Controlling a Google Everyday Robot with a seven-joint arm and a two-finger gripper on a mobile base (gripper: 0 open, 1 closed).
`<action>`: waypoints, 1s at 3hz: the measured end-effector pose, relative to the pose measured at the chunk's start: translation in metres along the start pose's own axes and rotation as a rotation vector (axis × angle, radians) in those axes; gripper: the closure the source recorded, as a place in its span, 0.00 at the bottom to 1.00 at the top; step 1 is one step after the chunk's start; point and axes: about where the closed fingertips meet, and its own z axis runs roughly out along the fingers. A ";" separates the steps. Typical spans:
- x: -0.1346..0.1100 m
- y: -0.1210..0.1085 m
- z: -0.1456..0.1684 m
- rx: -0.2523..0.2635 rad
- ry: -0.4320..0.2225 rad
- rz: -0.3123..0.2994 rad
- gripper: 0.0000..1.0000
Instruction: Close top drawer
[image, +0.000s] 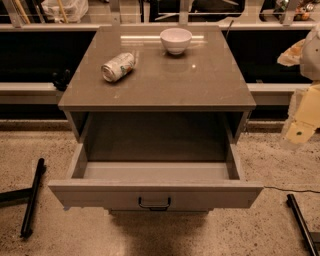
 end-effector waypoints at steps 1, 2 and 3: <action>0.002 0.030 0.021 -0.070 -0.004 0.047 0.00; 0.008 0.083 0.070 -0.223 0.029 0.101 0.00; 0.009 0.124 0.116 -0.355 0.025 0.139 0.00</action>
Offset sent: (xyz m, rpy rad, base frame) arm -0.1052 0.0466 -0.1593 0.0698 0.4603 -0.0749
